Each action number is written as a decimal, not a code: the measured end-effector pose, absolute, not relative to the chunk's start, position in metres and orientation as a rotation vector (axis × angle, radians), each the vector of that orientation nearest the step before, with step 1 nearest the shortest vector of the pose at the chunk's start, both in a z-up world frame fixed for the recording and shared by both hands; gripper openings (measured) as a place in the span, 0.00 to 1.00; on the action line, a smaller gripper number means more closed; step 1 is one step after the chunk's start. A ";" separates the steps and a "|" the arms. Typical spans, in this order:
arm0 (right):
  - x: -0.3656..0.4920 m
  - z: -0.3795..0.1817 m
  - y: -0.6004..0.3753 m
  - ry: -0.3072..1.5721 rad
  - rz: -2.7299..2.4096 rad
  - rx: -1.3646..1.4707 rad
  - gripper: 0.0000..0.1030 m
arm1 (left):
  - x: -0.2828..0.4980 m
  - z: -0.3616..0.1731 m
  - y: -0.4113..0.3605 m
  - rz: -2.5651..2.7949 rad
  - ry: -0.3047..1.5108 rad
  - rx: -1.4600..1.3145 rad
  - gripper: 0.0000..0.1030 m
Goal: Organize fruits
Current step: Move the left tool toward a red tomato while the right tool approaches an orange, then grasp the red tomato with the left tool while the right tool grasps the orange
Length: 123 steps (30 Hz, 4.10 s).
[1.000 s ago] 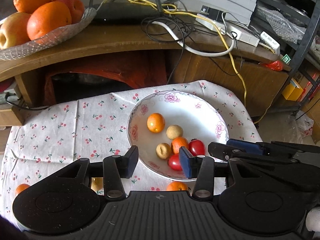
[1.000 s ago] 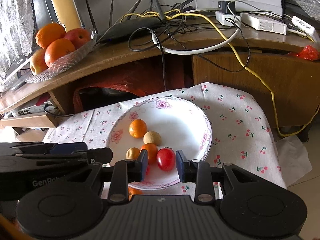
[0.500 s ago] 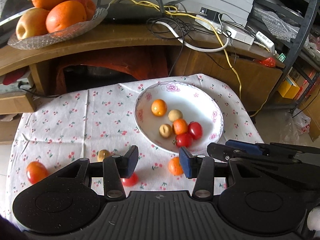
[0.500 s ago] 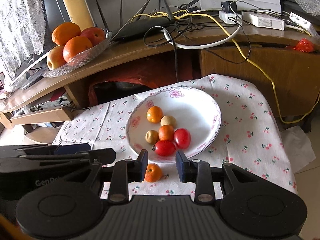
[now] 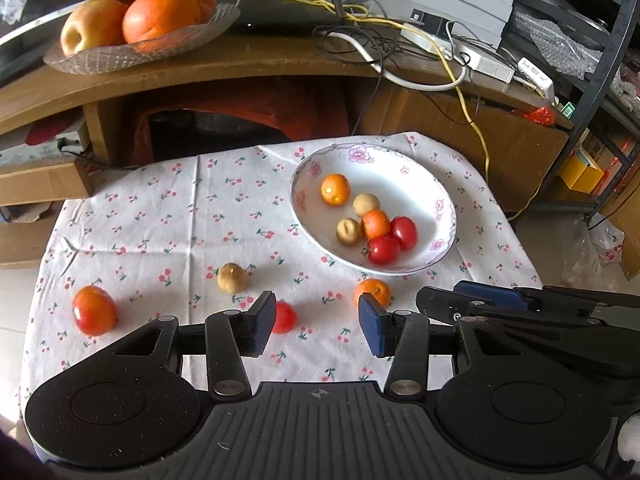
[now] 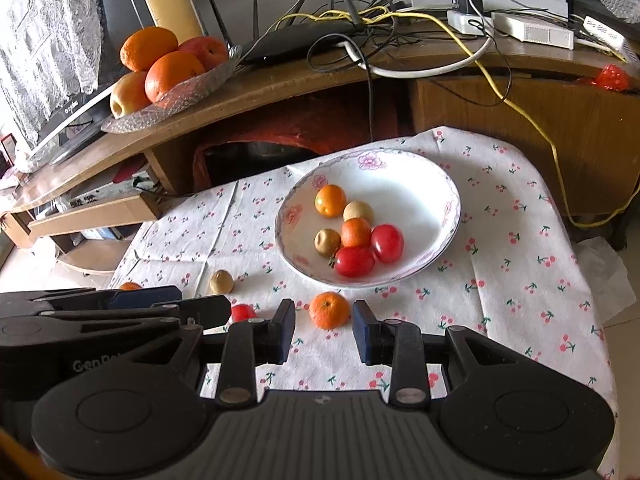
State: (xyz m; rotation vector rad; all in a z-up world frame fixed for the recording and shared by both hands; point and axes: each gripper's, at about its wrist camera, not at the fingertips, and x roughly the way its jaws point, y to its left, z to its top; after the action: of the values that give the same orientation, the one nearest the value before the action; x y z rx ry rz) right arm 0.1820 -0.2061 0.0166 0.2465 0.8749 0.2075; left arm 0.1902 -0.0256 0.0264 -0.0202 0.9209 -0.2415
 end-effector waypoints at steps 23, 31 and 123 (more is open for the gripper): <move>0.194 -0.002 -0.209 0.950 0.206 0.239 0.35 | 0.233 -0.028 -0.033 -0.187 1.025 0.024 0.42; 0.197 -0.006 -0.212 0.966 0.191 0.251 0.35 | 0.236 -0.030 -0.031 -0.154 1.032 0.052 0.38; 0.152 -0.038 -0.206 1.089 0.260 0.017 0.44 | 0.169 -0.036 -0.038 -0.384 1.073 0.290 0.49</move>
State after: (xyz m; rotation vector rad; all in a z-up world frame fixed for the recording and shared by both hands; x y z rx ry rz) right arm 0.1525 -0.2062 -0.0382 0.0174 1.0886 0.2596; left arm 0.1688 -0.0377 -0.0357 0.2903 1.0732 -0.3841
